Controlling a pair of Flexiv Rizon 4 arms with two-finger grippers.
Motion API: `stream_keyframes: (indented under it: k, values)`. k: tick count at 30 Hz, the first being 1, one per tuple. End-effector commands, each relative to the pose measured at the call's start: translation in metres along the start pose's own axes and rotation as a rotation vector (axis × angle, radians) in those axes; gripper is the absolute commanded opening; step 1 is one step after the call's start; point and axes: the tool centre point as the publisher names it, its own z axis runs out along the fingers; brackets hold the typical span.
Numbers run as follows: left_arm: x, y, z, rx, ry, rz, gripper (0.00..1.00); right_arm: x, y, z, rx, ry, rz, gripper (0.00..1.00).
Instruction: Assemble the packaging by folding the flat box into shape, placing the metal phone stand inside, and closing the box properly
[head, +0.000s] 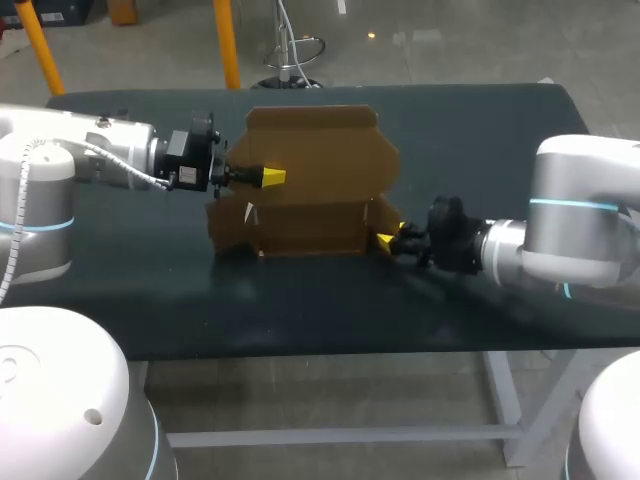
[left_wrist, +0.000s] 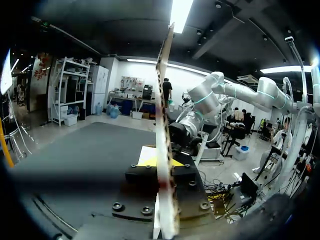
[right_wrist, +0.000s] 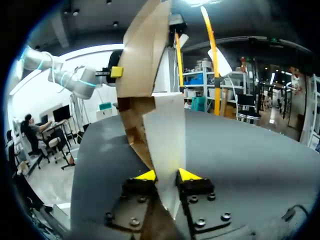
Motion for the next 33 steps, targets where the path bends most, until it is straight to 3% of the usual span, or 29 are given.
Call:
stream_keyframes:
  k: [1,4,29,33]
  values:
    - [-0.001,0.003,0.002,0.0,0.002,0.0,0.0,0.011,-0.001,0.008,-0.004,-0.033,0.002,0.32]
    - [-0.001,0.003,0.002,0.0,0.002,0.0,0.0,0.016,-0.001,0.009,-0.003,-0.043,0.009,0.37]
    - [-0.001,0.003,0.002,0.0,0.002,0.0,0.0,0.036,0.01,0.023,-0.027,-0.08,0.058,0.5]
    - [-0.001,0.003,0.002,0.0,0.002,0.0,0.0,0.038,0.008,0.016,-0.016,-0.092,0.059,0.67]
